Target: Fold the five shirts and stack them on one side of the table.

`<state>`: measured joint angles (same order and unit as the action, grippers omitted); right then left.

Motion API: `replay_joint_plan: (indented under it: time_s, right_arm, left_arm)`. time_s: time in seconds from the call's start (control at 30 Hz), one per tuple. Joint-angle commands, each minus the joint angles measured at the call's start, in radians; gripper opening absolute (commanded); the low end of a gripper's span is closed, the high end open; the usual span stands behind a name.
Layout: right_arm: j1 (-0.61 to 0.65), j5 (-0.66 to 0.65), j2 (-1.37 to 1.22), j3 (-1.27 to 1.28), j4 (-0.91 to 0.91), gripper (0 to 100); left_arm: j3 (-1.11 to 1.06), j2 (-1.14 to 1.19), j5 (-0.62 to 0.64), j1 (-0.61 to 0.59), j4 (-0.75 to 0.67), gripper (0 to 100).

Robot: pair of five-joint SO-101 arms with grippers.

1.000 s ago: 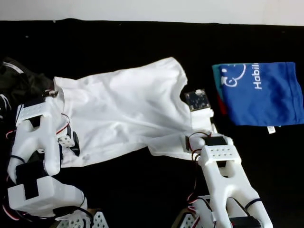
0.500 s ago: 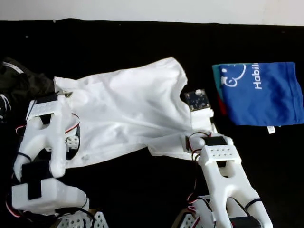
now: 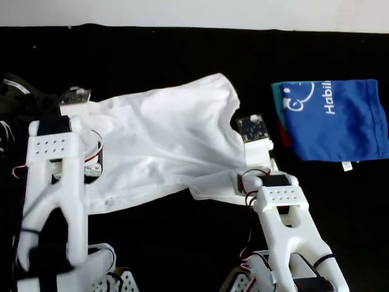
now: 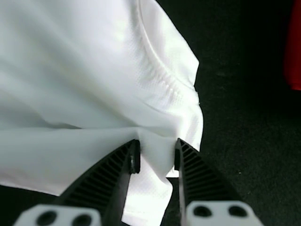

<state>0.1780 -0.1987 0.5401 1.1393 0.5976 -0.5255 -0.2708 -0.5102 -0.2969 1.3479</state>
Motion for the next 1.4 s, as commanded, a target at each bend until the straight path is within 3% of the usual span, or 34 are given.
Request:
replay_joint_plan:
  time_s: [0.0, 0.17, 0.4, 0.53, 0.73, 0.87, 0.97, 1.13, 1.37]
  right_arm:
    - [0.012, 0.003, 0.007, 0.001, -0.016, 12.4]
    - [0.012, 0.005, -0.002, 0.013, -0.021, 12.4]
    - [0.005, 0.003, 0.002, 0.025, -0.012, 12.4]
    - [0.005, 0.002, 0.004, 0.004, 0.085, 12.4]
    - [0.004, 0.002, -0.001, -0.091, 0.194, 12.4]
    - [0.004, 0.002, -0.002, -0.156, 0.255, 12.4]
    - [0.004, 0.002, -0.002, -0.185, 0.283, 12.4]
    - [0.004, 0.002, -0.002, -0.205, 0.298, 12.4]
    - [0.004, 0.002, -0.002, -0.202, 0.298, 12.4]
  left_arm:
    - [-0.002, 0.143, -0.018, -0.051, -0.107, 13]
    - [-0.030, 0.295, -0.015, -0.051, -0.118, 10]
    - [-0.291, 0.240, -0.015, -0.051, -0.287, 11]
    - [-0.315, 0.140, -0.011, -0.051, -0.233, 11]
    - [-0.317, -0.111, 0.015, -0.041, -0.087, 12]
    - [-0.318, -0.206, -0.018, -0.042, -0.164, 14]
    - [-0.312, -0.171, -0.084, -0.047, -0.210, 20]
    - [-0.303, -0.062, -0.106, -0.047, -0.298, 19]
    - [-0.151, -0.008, -0.100, -0.047, -0.206, 19]
